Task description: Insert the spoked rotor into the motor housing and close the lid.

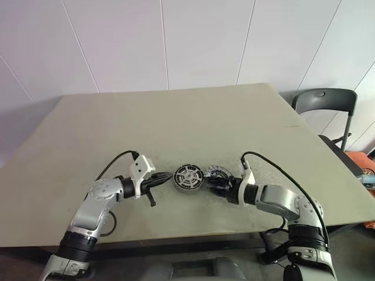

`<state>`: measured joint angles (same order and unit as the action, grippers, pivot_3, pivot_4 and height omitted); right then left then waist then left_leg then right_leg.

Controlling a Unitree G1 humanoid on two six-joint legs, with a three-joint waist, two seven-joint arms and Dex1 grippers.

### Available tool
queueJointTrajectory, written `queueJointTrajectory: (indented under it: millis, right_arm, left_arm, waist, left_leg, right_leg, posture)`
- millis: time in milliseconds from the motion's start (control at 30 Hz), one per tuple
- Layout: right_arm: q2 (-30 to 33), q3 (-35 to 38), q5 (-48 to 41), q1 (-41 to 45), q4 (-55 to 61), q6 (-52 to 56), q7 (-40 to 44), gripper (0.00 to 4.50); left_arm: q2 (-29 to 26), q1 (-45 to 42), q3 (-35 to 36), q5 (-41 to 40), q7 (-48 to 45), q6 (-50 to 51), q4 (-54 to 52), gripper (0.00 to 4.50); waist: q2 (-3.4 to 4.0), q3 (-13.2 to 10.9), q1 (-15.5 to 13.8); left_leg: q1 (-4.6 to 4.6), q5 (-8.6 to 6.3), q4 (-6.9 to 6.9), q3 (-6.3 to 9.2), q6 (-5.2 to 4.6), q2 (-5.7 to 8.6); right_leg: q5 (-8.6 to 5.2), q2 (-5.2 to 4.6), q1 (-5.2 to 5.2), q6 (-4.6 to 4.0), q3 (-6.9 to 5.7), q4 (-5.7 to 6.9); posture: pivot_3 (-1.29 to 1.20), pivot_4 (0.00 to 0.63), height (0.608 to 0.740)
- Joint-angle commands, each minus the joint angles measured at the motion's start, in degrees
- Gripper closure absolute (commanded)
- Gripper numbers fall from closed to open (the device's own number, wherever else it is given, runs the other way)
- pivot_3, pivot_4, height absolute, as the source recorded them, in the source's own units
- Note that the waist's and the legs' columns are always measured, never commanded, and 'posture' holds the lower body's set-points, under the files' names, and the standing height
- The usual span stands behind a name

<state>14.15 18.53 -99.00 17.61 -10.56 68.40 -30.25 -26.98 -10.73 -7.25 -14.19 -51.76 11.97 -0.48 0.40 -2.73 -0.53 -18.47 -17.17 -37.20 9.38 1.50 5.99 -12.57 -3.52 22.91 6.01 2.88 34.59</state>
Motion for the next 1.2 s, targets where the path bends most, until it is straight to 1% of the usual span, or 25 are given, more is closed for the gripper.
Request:
queueJointTrajectory:
  millis: [33, 100, 167, 200, 300, 367, 567, 800, 900, 1200]
  right_arm:
    - [-1.22, 1.62, 0.26, 3.05, 1.19, -6.0, 0.54, 1.58]
    - [-1.93, 1.81, 0.51, 3.53, 1.63, -8.09, 1.26, 1.58]
    - [-1.98, 1.25, 0.57, 3.74, 1.9, -8.58, 1.82, 1.58]
    - [-1.93, 0.81, 0.55, 3.79, 1.97, -8.47, 1.93, 1.58]
    - [-1.19, -1.4, 0.81, 3.88, 2.44, -6.52, 2.53, 1.58]
    - [-0.19, -3.14, 1.23, 3.87, 2.69, -4.59, 2.93, 1.58]
    - [2.95, -4.89, 2.19, 4.91, 1.23, -2.09, 4.84, 1.58]
    - [5.02, -3.43, 7.47, 10.95, -2.32, -4.25, 10.11, 1.58]
    - [5.55, -3.39, 9.6, 12.54, -3.34, -3.62, 11.89, 1.58]
    - [5.15, -4.45, 11.23, 11.31, -2.82, 3.05, 13.94, 1.58]
  left_arm:
    - [-0.37, -0.86, 0.6, 0.2, 0.09, -1.07, -0.22, 4.5]
    - [-0.45, -0.94, 0.66, 0.28, 0.02, -1.28, 0.1, 4.5]
    - [-0.54, -1.0, 0.71, 0.42, 0.0, -1.5, 0.42, 4.5]
    - [-0.57, -1.06, 0.73, 0.51, -0.01, -1.61, 0.6, 4.5]
    - [-0.6, -1.15, 0.75, 0.74, 0.02, -1.83, 0.87, 4.5]
    - [-0.59, -1.16, 0.82, 0.81, 0.02, -1.92, 0.96, 4.5]
    - [-0.4, -1.27, 0.8, 1.19, 0.16, -2.45, 1.68, 4.5]
    - [-0.22, -1.48, 0.62, 1.42, 0.2, -3.02, 2.4, 4.5]
    - [-0.24, -1.58, 0.58, 1.5, 0.28, -2.99, 2.38, 4.5]
    - [-0.34, -1.82, 0.46, 1.67, 0.88, -2.86, 2.07, 4.5]
  waist:
    - [0.11, -0.06, 0.27]
    - [0.12, -0.04, 0.46]
    - [0.16, -0.01, 0.6]
    - [0.19, 0.0, 0.68]
    - [0.18, 0.03, 1.14]
    - [0.18, 0.03, 1.29]
    - [0.18, 0.02, 1.14]
    - [0.19, 0.02, 1.24]
    - [0.18, 0.02, 1.17]
    - [0.18, 0.02, 1.18]
  left_leg:
    - [-0.01, 0.0, 0.06, 0.0, -0.02, -0.05]
    - [-0.01, -0.09, 0.19, -0.01, -0.18, -0.07]
    - [-0.2, -0.2, 0.3, -0.02, -0.36, -0.07]
    - [-0.31, -0.23, 0.34, -0.02, -0.4, -0.07]
    - [-0.97, -0.25, 0.31, -0.05, -0.4, -0.01]
    - [-1.07, -0.25, 0.3, -0.21, -0.4, 0.04]
    - [-0.98, -0.26, 0.17, -0.29, -0.42, 0.02]
    - [-0.89, -0.25, 0.03, -0.37, -0.43, 0.01]
    - [-0.9, -0.25, 0.05, -0.36, -0.43, 0.01]
    - [-0.91, -0.25, 0.06, -0.37, -0.43, 0.01]
  right_leg:
    - [0.02, 0.02, 0.0, 0.03, -0.03, -0.14]
    - [0.04, 0.03, 0.1, 0.07, -0.04, -0.17]
    - [0.16, 0.04, 0.38, 0.34, -0.03, -0.16]
    - [0.23, 0.03, 0.51, 0.23, -0.02, -0.13]
    - [0.26, -0.05, 1.17, 0.19, 0.02, -0.07]
    - [0.26, -0.11, 1.38, 0.19, 0.14, 0.04]
    - [0.27, -0.07, 1.26, 0.18, 0.19, 0.09]
    - [0.31, -0.04, 1.13, 0.24, 0.19, 0.11]
    - [0.32, -0.04, 1.14, 0.23, 0.19, 0.11]
    - [0.33, -0.07, 1.2, 0.22, 0.21, 0.2]
  posture:
    - [0.0, 0.0, 0.74]
    - [0.0, 0.0, 0.74]
    - [0.0, 0.0, 0.74]
    - [0.0, 0.0, 0.74]
    - [0.0, 0.0, 0.74]
    - [0.0, 0.0, 0.74]
    - [0.0, 0.0, 0.74]
    - [0.0, 0.0, 0.74]
    - [0.0, 0.0, 0.74]
    - [0.0, 0.0, 0.74]
